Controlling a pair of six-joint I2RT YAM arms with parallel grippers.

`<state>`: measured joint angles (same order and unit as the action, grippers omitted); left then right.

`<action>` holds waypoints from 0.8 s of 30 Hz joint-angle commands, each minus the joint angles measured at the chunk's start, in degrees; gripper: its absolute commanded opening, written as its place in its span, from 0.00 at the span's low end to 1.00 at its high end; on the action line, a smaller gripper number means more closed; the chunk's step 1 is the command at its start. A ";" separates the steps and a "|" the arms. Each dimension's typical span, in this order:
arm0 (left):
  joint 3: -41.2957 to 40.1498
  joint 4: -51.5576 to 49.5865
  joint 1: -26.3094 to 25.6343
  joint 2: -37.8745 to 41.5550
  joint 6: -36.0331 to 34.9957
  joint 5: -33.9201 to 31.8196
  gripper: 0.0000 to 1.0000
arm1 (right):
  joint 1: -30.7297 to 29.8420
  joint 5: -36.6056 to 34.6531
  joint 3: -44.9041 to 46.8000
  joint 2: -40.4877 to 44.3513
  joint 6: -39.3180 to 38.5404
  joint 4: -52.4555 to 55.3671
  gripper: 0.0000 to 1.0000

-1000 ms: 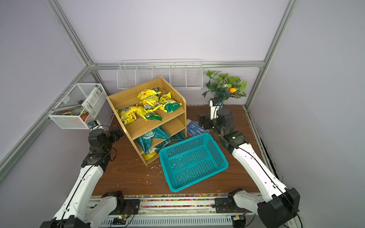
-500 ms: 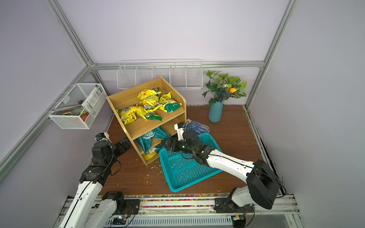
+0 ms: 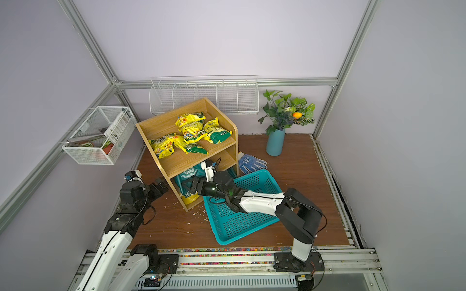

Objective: Take down the fertilizer bag from the shelf
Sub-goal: Adjust the fertilizer bag on the shelf.

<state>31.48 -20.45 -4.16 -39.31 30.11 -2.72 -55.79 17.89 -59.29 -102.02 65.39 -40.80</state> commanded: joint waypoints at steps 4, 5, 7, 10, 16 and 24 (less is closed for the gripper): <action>-1.34 2.52 -0.22 1.56 -1.01 -0.44 1.00 | -0.86 -0.46 -1.62 -0.73 2.12 -3.51 0.69; -1.34 2.52 -0.17 1.60 -0.96 -0.44 1.00 | -0.82 -0.57 -1.77 -1.02 2.03 -3.42 0.66; -1.43 2.52 -0.21 1.82 -0.94 -0.36 1.00 | -0.82 -0.92 -2.42 -2.10 2.26 -3.95 0.55; -1.58 2.50 -0.17 2.21 -0.75 -0.40 1.00 | -0.81 -0.87 -3.93 -4.69 3.45 -6.72 0.42; -1.69 2.08 -0.18 3.40 -0.48 -0.59 1.00 | 0.81 -0.65 -2.63 -4.94 5.23 -11.12 0.00; -2.02 3.21 -0.18 3.46 -0.46 -0.01 1.00 | 7.20 5.31 5.37 7.63 0.79 2.07 0.00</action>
<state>30.30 -18.22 -4.16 -35.79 29.91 -2.94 -50.76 20.86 -55.33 -100.14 69.54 -43.99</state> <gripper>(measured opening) 0.998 0.062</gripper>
